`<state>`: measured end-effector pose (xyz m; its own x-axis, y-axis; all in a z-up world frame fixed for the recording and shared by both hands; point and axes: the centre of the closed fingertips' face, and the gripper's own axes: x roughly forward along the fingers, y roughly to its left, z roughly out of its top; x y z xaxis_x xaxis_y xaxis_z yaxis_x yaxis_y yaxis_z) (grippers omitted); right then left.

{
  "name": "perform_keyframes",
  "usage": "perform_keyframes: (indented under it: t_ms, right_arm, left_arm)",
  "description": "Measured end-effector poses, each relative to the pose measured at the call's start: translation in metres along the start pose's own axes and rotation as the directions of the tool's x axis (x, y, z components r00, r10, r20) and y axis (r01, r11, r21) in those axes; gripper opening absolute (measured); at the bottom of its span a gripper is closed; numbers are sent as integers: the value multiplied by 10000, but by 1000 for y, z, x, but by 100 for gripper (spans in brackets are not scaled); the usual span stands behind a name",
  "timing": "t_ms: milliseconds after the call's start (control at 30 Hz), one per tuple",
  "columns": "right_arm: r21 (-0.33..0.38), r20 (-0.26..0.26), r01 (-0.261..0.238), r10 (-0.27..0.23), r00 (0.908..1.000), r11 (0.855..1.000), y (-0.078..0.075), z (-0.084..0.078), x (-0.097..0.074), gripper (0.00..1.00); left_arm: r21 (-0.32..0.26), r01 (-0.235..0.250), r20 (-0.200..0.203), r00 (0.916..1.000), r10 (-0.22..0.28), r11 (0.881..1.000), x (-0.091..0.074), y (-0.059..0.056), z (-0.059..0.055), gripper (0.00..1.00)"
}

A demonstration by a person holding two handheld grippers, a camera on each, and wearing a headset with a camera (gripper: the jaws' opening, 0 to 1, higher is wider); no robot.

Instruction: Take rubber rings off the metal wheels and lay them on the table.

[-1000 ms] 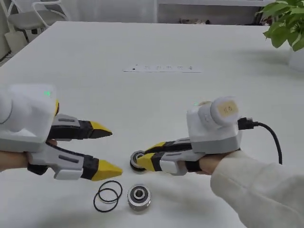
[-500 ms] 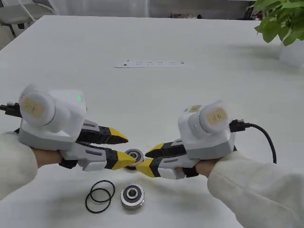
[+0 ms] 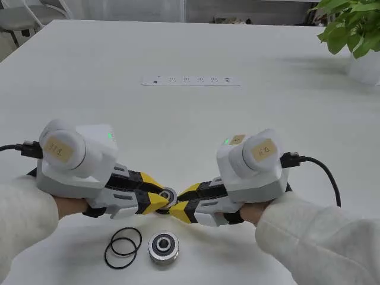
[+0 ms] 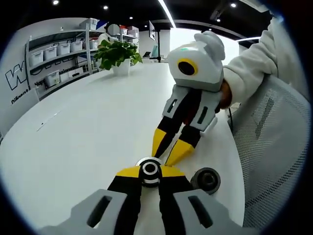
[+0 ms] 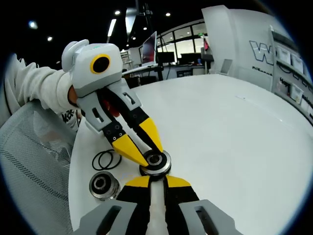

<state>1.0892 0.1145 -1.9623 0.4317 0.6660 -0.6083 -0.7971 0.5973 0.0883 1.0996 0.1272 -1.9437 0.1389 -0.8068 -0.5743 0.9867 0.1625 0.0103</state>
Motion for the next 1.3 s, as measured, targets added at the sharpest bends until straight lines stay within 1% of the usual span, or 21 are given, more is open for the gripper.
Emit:
perform_keyframes:
  t_ms: [33,67,167,267,367,433,500,533,667,800,867,933,967,1000,1033,1067,1100,1133,1167,1233,1300]
  right_arm:
    - [253,247,-96,89,9997,9996,3,3,1,3]
    - [486,225,-165,154,9996,9987,3,2,1,3]
    - [450,33,86,-87,10000,9990,0,3,0,0]
    - [1017,-114,337,-327,9994,9942,-3,2,0,0]
    - [962,-170,572,-558,9983,9937,-5,2,-1,0]
    - [675,-227,741,-727,9971,9950,-6,2,-1,0]
    - [-365,-418,1131,-1146,9925,9929,-8,2,-1,0]
    - [-582,-504,1128,-1158,9920,9919,-7,2,0,0]
    - [-517,-517,1180,-1207,9913,9917,-6,2,0,0]
    - [-1403,-486,1529,-1610,9858,9782,-10,5,-2,0]
    - [-1248,-533,1447,-1523,9869,9816,-10,4,-2,0]
    - [-763,-474,1365,-1403,9890,9877,-10,4,-3,0]
    - [-387,-427,1276,-1292,9907,9911,-10,4,-3,0]
    - [287,-295,1177,-1169,9927,9926,-10,4,-4,0]
    - [710,-154,1117,-1109,9937,9912,-11,6,-5,0]
    - [1330,172,952,-983,9950,9865,-12,9,-8,0]
    - [1757,294,785,-850,9960,9813,-11,10,-9,0]
    - [2395,661,523,-700,9954,9695,-10,14,-11,0]
    - [2641,688,421,-623,9957,9636,-10,14,-11,0]
    - [2597,631,384,-566,9964,9649,-10,12,-11,0]
    - [2781,696,231,-442,9966,9603,-7,14,-11,0]
  left_arm:
    - [-47,6,38,10000,-5,10000,0,0,0,7]
    - [-85,15,67,10000,-15,10000,0,0,0,7]
    - [-96,-7,81,10000,7,10000,1,-1,0,7]
    - [-80,-11,59,10000,11,10000,0,-2,1,7]
    - [-53,-61,40,10000,61,10000,1,-2,1,7]
    - [-38,-83,23,10000,83,10000,1,-1,2,7]
    - [-45,-94,26,10000,94,9999,1,-1,3,7]
    - [-59,-96,19,10000,96,9999,1,0,3,7]
    - [-69,-128,3,9999,128,9999,1,0,3,7]
    - [-57,-162,-7,9999,162,9999,1,0,4,6]
    - [-39,-149,-11,9999,149,9999,0,0,4,6]
    - [-20,-155,-22,9999,155,9999,-1,0,4,6]
    - [-28,-148,-22,9999,148,9999,-1,0,4,6]
    - [-11,-136,-23,9999,136,9999,-1,0,4,6]
    - [5,-134,-24,9999,134,9999,-1,0,4,6]
    - [6,-137,-17,9999,137,9999,-1,0,4,6]
    - [8,-136,-18,9999,136,9999,-1,0,4,6]
    - [11,-130,-14,9999,130,9999,-1,0,4,6]
    - [20,-105,-4,9999,105,9999,-1,-1,5,6]
    - [46,-84,-2,10000,85,10000,0,-2,5,6]
    - [69,-50,-5,10000,50,10000,-1,-2,5,6]
